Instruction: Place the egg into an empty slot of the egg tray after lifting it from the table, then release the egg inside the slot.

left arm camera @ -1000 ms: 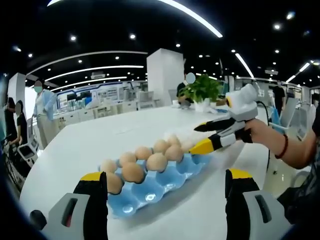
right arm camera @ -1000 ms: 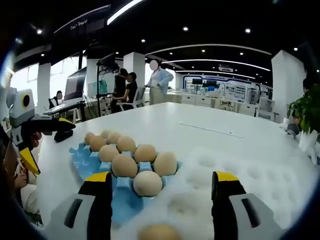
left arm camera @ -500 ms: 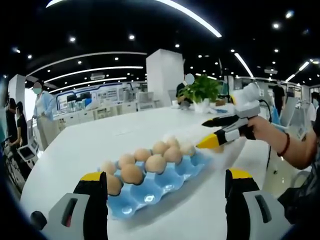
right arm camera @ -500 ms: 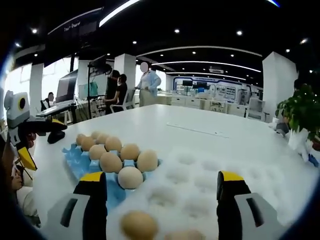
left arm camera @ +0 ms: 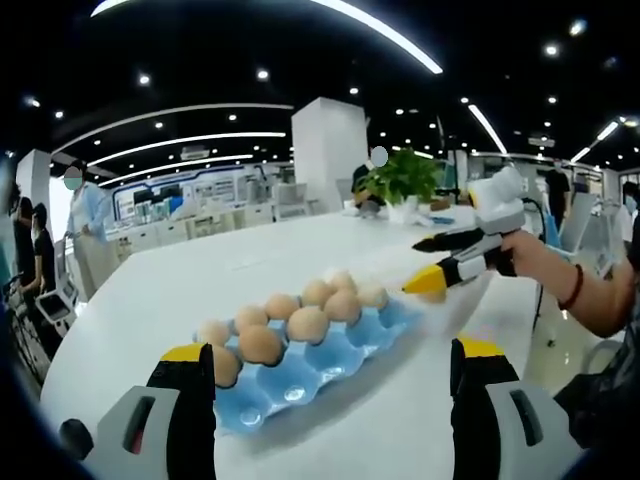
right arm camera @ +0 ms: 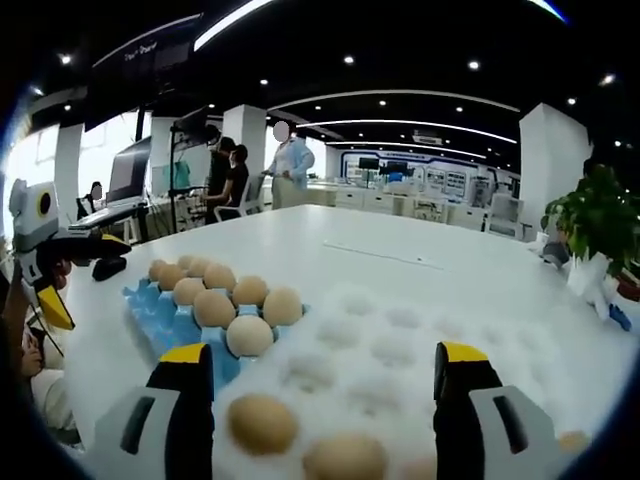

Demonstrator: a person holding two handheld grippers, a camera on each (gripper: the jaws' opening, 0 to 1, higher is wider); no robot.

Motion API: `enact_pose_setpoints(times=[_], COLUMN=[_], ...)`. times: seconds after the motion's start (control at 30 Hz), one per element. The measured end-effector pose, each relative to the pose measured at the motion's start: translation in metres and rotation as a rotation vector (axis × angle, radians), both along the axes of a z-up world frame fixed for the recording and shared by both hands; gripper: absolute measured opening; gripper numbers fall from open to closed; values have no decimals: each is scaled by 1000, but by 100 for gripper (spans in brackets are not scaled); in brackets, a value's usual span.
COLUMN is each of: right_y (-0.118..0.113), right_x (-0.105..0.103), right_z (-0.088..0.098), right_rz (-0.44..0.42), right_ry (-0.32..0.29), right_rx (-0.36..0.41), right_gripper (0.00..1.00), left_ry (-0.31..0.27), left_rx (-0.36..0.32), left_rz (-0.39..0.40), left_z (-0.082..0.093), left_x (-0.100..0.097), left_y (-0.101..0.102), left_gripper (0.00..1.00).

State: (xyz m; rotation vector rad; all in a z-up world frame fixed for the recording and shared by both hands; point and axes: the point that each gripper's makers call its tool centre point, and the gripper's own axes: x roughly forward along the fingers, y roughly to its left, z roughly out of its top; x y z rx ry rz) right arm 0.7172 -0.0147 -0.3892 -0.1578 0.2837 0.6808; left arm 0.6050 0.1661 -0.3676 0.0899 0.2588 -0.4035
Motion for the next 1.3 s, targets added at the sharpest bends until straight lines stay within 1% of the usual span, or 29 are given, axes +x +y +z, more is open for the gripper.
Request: enact_pose_setpoints(times=[0.1,0.2,0.63,0.8,0.97,1.03,1.3], right_y=[-2,-2,-3,-1,1,3,10], right_x=[2,-4,-15,-23,-28,-33,-45], right_z=[1,1,1,3,5,5,7], right_rz=[1,1,19,27,35,43,54], right_ry=[-5,-9,-19,-25,-32,-35,-78], right_rx=[-1,1,-3,-1,-2,-3,-31], right_gripper=[95,95,93,93,92,92,87], left_ry=[-1,2,4,12,4,4,-1], left_rx=[-2,1,5,14,10,10,13], left_rz=[0,1,5,5,5,6,2], left_z=[0,-1,-2,-4,-2,-2,0], left_x=[0,0,-3,-3,-5,-5,-7], left_y=[0,0,-2,-2,-2,-2,-3], left_gripper=[100,100,100,100,100,100,100])
